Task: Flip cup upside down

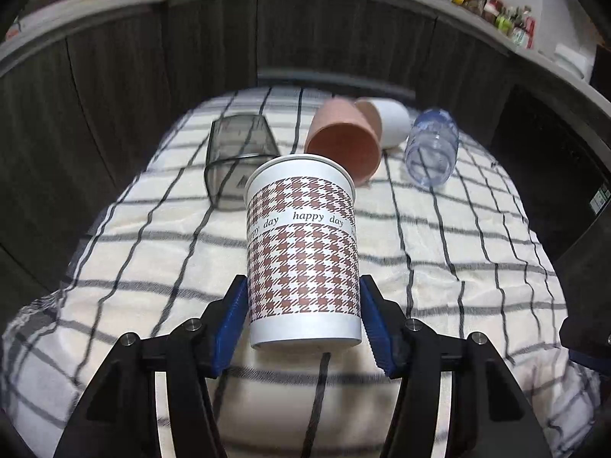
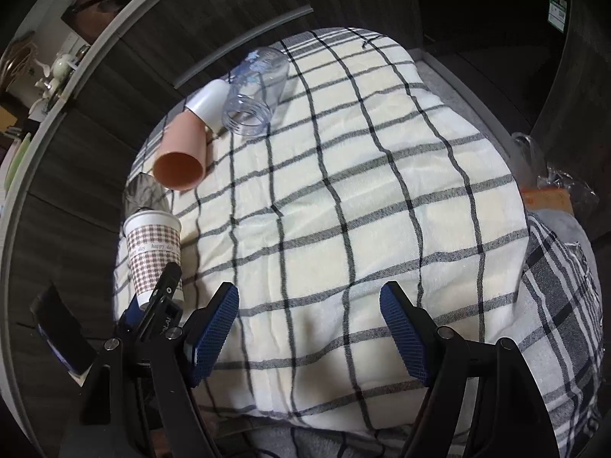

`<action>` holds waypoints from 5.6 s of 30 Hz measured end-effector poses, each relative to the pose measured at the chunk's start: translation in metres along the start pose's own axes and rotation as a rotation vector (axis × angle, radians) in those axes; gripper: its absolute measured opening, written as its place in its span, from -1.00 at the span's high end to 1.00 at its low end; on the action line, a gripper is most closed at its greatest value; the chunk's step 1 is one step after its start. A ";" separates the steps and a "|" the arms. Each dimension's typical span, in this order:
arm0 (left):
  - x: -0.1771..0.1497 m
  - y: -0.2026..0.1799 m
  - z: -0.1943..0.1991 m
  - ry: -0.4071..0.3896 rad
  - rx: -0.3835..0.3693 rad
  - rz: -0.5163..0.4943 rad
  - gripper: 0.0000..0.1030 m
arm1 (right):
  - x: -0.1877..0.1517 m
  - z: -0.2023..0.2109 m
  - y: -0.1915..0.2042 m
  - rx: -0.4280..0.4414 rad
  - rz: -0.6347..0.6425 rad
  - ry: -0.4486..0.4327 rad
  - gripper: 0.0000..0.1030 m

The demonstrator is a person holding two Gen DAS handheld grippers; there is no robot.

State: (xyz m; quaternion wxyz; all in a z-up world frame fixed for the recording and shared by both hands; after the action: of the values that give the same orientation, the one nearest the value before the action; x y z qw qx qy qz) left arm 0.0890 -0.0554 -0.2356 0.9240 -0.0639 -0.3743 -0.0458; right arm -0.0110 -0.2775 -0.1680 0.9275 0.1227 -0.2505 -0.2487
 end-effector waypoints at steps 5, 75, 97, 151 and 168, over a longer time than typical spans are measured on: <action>0.018 -0.002 0.011 0.182 -0.049 -0.015 -0.10 | 0.013 0.014 0.013 0.047 -0.015 0.007 -0.49; 0.052 0.007 0.067 0.220 0.050 -0.143 -0.62 | 0.075 0.058 0.068 0.024 0.219 -0.256 -0.58; 0.060 0.036 0.129 -0.158 0.147 -0.055 -0.96 | 0.047 0.109 0.094 -0.069 0.384 -0.543 -0.79; 0.058 0.038 0.163 -0.303 0.155 -0.043 -1.00 | 0.028 0.130 0.093 -0.067 0.404 -0.641 -0.80; 0.060 0.040 0.167 -0.311 0.174 -0.030 -1.00 | 0.027 0.130 0.093 -0.068 0.403 -0.634 -0.80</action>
State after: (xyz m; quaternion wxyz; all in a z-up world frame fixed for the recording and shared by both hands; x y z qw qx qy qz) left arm 0.0228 0.0074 -0.0780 0.8562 0.0156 -0.5162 -0.0163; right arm -0.0216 -0.2261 -0.0147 0.8377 -0.0431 -0.5361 -0.0949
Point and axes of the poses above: each gripper's, at about its wrist camera, not at the fingertips, and z roughly against the way its jaws point, y to its left, x to its top, the point moved 7 cm from there along -z, roughly the way its jaws point, and after that the axes turned 8 degrees about -y, right-handed, at the moved point
